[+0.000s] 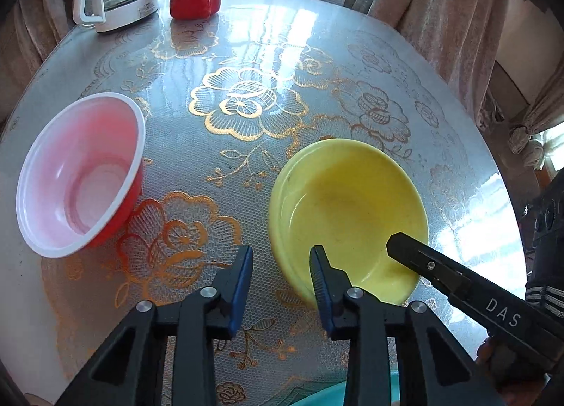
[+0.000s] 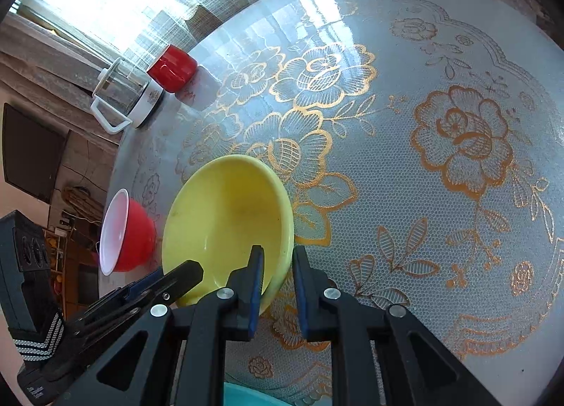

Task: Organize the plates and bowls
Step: 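Close both grippers on the yellow bowl rim, then lift the yellow bowl with both grippers and carry it over the steel bowl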

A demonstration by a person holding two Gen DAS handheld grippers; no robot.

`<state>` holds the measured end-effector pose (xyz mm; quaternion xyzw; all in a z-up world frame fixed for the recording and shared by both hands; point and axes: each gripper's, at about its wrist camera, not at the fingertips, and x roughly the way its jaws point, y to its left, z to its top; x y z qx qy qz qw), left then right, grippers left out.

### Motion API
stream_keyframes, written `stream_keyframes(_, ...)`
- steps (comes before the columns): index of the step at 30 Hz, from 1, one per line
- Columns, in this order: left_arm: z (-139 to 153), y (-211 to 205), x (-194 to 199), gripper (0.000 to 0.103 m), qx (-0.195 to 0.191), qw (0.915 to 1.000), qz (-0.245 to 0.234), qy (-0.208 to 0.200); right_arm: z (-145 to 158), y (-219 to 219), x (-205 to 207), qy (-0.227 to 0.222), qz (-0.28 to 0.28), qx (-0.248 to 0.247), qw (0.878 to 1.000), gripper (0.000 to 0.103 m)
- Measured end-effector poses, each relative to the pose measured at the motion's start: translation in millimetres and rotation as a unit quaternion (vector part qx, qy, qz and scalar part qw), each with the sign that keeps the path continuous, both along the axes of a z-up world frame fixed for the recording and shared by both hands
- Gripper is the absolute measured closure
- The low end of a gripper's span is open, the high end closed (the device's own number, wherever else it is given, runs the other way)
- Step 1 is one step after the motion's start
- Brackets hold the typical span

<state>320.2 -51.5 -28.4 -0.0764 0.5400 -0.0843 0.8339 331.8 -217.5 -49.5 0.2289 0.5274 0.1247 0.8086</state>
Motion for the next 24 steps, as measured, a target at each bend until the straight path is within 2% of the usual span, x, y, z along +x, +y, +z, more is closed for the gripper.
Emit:
stream_keyframes(4,2.9,-7.9,-1.0,0.081,0.021,0.9994,-0.020,-0.017,-1.8,-4.0,-1.8,0.000,-0.014,0.006,1.000,0.085)
stream_keyframes(9,1.6,-5.7,-1.0,0.086,0.015,0.9996,-0.016,-0.015,-4.8,-2.3,-4.6,-0.001,-0.023,0.003,1.000,0.086)
stream_keyframes(11,1.5,-3.6,-2.8,0.087,0.014,0.9997,-0.016,-0.015,-4.1,0.2,-6.8,-0.004,-0.019,0.007,1.000,0.090)
stream_keyframes(24,17.1,6.4,-35.1,0.090,0.017,0.9988,-0.018,-0.041,9.8,9.3,-32.3,-0.014,-0.010,0.010,1.000,0.092)
